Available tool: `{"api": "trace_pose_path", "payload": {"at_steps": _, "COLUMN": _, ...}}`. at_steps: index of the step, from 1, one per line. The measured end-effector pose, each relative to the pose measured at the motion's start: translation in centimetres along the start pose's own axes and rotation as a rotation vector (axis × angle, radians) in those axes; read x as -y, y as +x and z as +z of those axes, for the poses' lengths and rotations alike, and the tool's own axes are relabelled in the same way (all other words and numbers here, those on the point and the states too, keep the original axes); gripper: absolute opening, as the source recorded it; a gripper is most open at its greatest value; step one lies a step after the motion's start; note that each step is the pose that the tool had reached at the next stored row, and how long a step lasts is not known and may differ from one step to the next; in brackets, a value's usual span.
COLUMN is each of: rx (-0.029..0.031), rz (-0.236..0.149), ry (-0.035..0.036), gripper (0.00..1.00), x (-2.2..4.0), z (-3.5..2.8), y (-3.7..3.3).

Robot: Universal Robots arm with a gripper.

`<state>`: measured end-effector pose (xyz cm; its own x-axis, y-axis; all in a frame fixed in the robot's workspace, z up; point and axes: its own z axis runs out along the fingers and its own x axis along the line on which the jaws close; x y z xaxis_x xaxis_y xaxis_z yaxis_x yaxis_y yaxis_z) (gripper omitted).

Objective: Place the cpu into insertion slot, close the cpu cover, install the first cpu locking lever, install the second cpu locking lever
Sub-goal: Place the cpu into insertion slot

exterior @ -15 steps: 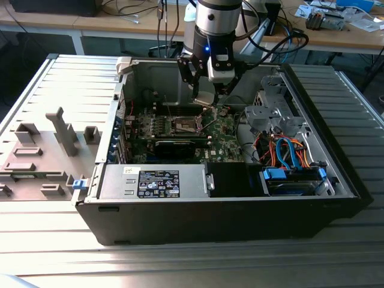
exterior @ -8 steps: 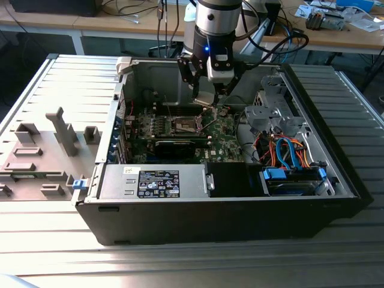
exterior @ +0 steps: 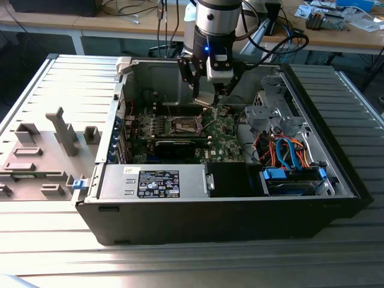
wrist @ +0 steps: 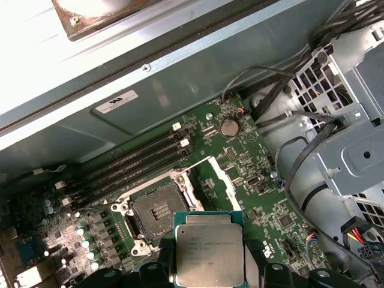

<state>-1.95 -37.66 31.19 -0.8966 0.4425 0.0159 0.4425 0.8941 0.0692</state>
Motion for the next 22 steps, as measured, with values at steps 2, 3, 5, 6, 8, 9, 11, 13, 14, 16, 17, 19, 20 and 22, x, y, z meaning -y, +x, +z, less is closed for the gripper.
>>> {"api": "trace_pose_path", "payload": {"at_steps": 2, "rx": 0.0004, "rz": 0.005, "ry": 0.0001, "gripper": 0.54, "x": 0.0, "z": 0.0, "y": 0.0}}
{"api": "trace_pose_path", "payload": {"at_steps": 3, "rx": 0.0007, "rz": 0.008, "ry": 0.0001, "gripper": 0.54, "x": 0.0, "z": 0.01, "y": 0.0}}
{"api": "trace_pose_path", "payload": {"at_steps": 5, "rx": 0.0014, "rz": 0.016, "ry": 0.0003, "gripper": 0.54, "x": 0.0, "z": 0.01, "y": 0.0}}
{"api": "trace_pose_path", "payload": {"at_steps": 6, "rx": 0.0018, "rz": 0.019, "ry": 0.0005, "gripper": 0.54, "x": 0.0, "z": 0.01, "y": 0.0}}
{"api": "trace_pose_path", "payload": {"at_steps": 8, "rx": 0.0021, "rz": 0.023, "ry": 0.0006, "gripper": 0.54, "x": 0.0, "z": 0.01, "y": 0.0}}
{"api": "trace_pose_path", "payload": {"at_steps": 9, "rx": 0.0023, "rz": 0.025, "ry": 0.0008, "gripper": 0.54, "x": 0.0, "z": 0.02, "y": 0.0}}
{"api": "trace_pose_path", "payload": {"at_steps": 11, "rx": 0.0028, "rz": 0.029, "ry": 0.001, "gripper": 0.54, "x": 0.0, "z": 0.02, "y": 0.0}}
{"api": "trace_pose_path", "payload": {"at_steps": 13, "rx": 0.004, "rz": 0.038, "ry": 0.002, "gripper": 0.54, "x": 0.0, "z": 0.03, "y": 0.0}}
{"api": "trace_pose_path", "payload": {"at_steps": 14, "rx": 0.0044, "rz": 0.041, "ry": 0.0023, "gripper": 0.54, "x": 0.0, "z": 0.03, "y": 0.0}}
{"api": "trace_pose_path", "payload": {"at_steps": 16, "rx": 0.0054, "rz": 0.05, "ry": 0.003, "gripper": 0.54, "x": 0.0, "z": 0.03, "y": 0.0}}
{"api": "trace_pose_path", "payload": {"at_steps": 17, "rx": 0.0057, "rz": 0.054, "ry": 0.0032, "gripper": 0.54, "x": 0.0, "z": 0.03, "y": 0.0}}
{"api": "trace_pose_path", "payload": {"at_steps": 19, "rx": 0.0064, "rz": 0.06, "ry": 0.0034, "gripper": 0.54, "x": 0.0, "z": 0.04, "y": 0.0}}
{"api": "trace_pose_path", "payload": {"at_steps": 20, "rx": 0.0066, "rz": 0.062, "ry": 0.0035, "gripper": 0.54, "x": 0.0, "z": 0.04, "y": 0.0}}
{"api": "trace_pose_path", "payload": {"at_steps": 22, "rx": 0.0071, "rz": 0.068, "ry": 0.0038, "gripper": 0.54, "x": 0.0, "z": 0.04, "y": 0.0}}
